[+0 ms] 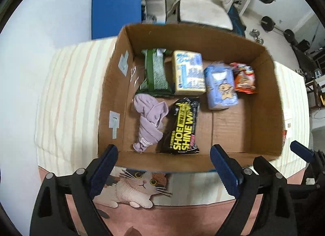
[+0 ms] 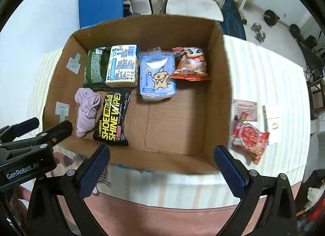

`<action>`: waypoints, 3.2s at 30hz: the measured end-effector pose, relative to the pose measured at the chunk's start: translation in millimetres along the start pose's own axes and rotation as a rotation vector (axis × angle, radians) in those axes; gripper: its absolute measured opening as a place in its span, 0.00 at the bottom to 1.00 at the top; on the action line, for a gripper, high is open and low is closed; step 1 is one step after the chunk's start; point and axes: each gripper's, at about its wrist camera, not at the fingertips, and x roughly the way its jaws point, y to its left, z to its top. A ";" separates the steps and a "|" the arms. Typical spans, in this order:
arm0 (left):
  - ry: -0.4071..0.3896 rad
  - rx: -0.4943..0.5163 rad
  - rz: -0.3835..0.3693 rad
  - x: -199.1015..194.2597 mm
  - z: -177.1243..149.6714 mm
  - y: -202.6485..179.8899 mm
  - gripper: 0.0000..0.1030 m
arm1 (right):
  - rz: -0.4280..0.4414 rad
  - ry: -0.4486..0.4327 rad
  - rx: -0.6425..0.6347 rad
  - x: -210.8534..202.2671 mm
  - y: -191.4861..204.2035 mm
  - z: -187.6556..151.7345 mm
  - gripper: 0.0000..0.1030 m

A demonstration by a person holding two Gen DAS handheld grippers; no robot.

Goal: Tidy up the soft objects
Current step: 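Open both tools and lift them out of the box, then grasp the red floral snack bag with the left tool while the right tool grasps the white box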

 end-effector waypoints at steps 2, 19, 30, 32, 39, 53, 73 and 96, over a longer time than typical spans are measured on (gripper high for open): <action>-0.037 0.015 0.001 -16.2 -7.4 -5.7 0.90 | 0.001 -0.021 -0.004 -10.8 -1.7 -6.8 1.00; -0.169 0.089 -0.006 -92.0 -20.8 -55.4 0.90 | 0.107 -0.136 0.031 -84.8 -40.9 -40.1 1.00; -0.003 0.158 -0.182 -46.5 7.2 -194.9 0.90 | -0.018 -0.034 0.272 -45.7 -225.3 -33.8 1.00; 0.106 0.073 -0.280 -18.7 6.9 -215.3 0.90 | -0.021 0.014 0.300 -16.2 -259.6 -26.1 1.00; 0.314 -0.152 -0.349 56.2 -13.3 -262.6 0.90 | 0.008 0.148 0.306 71.0 -316.0 -3.7 0.95; 0.406 -0.348 -0.246 130.8 -30.0 -312.1 0.90 | -0.031 0.188 0.160 120.7 -350.9 -9.2 0.63; 0.433 -0.460 -0.112 195.0 14.0 -324.0 0.70 | 0.001 0.195 0.337 118.5 -432.9 -86.6 0.63; 0.475 -0.200 -0.176 168.7 24.3 -333.2 0.69 | 0.026 0.201 0.350 111.9 -417.2 -91.2 0.59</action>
